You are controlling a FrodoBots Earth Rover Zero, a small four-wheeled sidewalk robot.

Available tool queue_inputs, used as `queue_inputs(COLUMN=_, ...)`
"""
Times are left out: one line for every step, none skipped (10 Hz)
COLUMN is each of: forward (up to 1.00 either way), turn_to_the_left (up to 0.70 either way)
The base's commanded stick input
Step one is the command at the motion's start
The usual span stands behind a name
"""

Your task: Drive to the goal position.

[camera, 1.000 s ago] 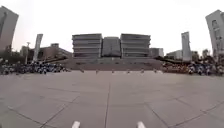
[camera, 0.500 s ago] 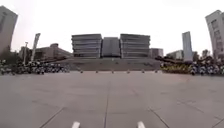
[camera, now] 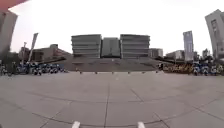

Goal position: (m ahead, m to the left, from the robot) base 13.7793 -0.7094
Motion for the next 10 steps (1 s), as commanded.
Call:
queue_inputs(forward=0.6, turn_to_the_left=0.05)
queue_inputs(forward=0.6, turn_to_the_left=0.0)
queue_inputs(forward=0.6, turn_to_the_left=0.0)
queue_inputs(forward=0.6, turn_to_the_left=0.0)
queue_inputs(forward=0.6, turn_to_the_left=0.0)
queue_inputs(forward=0.6, turn_to_the_left=0.0)
queue_inputs(forward=0.6, turn_to_the_left=0.0)
queue_inputs(forward=0.6, turn_to_the_left=0.0)
queue_inputs(forward=0.6, turn_to_the_left=0.0)
queue_inputs(forward=0.6, turn_to_the_left=0.0)
